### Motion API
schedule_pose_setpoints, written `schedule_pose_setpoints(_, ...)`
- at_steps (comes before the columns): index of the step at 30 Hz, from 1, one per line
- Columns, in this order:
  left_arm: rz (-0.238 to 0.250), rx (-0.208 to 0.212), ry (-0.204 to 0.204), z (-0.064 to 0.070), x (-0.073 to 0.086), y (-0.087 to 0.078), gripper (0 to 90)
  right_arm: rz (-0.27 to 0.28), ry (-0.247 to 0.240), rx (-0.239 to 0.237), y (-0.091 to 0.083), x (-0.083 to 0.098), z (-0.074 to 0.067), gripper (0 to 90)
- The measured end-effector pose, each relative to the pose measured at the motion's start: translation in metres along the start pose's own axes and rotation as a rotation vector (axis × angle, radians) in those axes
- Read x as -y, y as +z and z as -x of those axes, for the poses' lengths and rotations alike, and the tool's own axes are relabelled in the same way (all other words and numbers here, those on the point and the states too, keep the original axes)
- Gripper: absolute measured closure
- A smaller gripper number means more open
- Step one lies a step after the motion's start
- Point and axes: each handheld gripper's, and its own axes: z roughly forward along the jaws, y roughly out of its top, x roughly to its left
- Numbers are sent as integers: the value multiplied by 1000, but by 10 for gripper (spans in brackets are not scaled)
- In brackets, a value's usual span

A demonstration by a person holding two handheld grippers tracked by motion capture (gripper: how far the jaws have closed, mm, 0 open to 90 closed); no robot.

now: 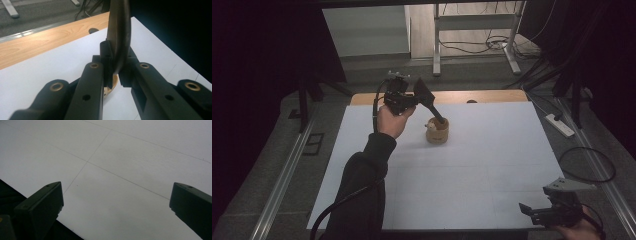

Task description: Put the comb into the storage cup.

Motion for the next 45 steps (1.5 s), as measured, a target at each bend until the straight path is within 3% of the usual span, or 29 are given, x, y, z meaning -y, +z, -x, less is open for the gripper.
schedule_pose_setpoints(35, -34, 11, -55, -17, 12, 28, 825, -13, -4, 0, 1, 0, 0, 0)
schedule_pose_setpoints(45, -25, 33, -105, -27, 21, 33, 825, -17, -4, 0, 1, 0, 0, 0)
